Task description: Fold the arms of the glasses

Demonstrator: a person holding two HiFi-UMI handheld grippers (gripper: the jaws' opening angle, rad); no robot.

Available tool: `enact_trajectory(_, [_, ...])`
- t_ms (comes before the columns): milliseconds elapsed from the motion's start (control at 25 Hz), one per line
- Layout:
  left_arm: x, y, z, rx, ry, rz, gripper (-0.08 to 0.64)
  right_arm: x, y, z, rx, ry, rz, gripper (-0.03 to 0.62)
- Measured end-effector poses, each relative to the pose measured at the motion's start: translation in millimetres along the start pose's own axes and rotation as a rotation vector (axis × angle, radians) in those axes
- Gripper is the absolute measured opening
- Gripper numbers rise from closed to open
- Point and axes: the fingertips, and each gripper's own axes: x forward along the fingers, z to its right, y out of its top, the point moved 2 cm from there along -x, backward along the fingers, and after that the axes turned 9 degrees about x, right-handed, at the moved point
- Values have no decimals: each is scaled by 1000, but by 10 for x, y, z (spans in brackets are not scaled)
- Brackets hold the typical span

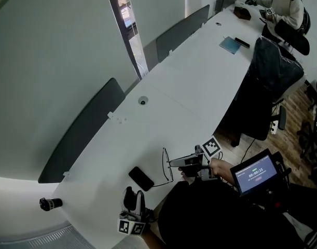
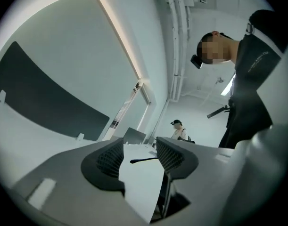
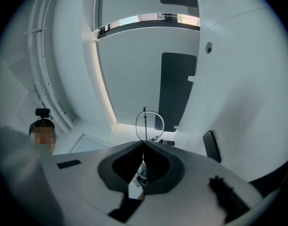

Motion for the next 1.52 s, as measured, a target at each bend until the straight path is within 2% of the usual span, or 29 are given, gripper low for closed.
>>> enact_trajectory(120, [66, -38, 134, -66, -135, 63, 207, -17, -52, -102, 26, 58, -3, 9])
enact_trajectory(200, [56, 3, 141, -173, -218, 148, 207, -2, -71, -187, 26, 88, -2, 11])
enact_trajectory(280, [11, 125, 108, -301, -274, 279, 206, 32, -79, -269, 27, 122, -3, 11])
enact_trajectory(400, [-106, 201, -21, -446, -295, 430, 202, 67, -73, -363, 34, 175, 0, 9])
enact_trajectory(480, [-161, 157, -122, -504, -273, 473, 201, 78, -65, -410, 30, 198, 0, 9])
enact_trajectory(560, [-186, 87, -160, -532, -268, 473, 201, 76, -58, -428, 25, 202, -1, 11])
enact_trajectory(680, [-171, 30, -99, -547, -305, 449, 199, 89, -61, -434, 25, 206, -8, 11])
enact_trajectory(840, [-141, 2, 17, -643, -416, 479, 161, 143, -125, -444, 26, 216, -32, 11])
enact_trajectory(1000, [-140, 3, 59, -734, -506, 525, 138, 177, -196, -369, 29, 192, -59, 10])
enact_trajectory(1080, [-101, 0, 79, -740, -520, 520, 125, 169, -198, -348, 24, 180, -63, 9])
enact_trajectory(1160, [-88, 20, 104, -743, -536, 519, 49, 162, -195, -332, 22, 168, -65, 10])
enact_trajectory(1280, [-119, 41, 103, -764, -568, 532, 45, 162, -197, -323, 20, 156, -68, 11])
enact_trajectory(1520, [-74, 160, 134, -773, -572, 539, 48, 214, -259, -326, 13, 139, -97, 11])
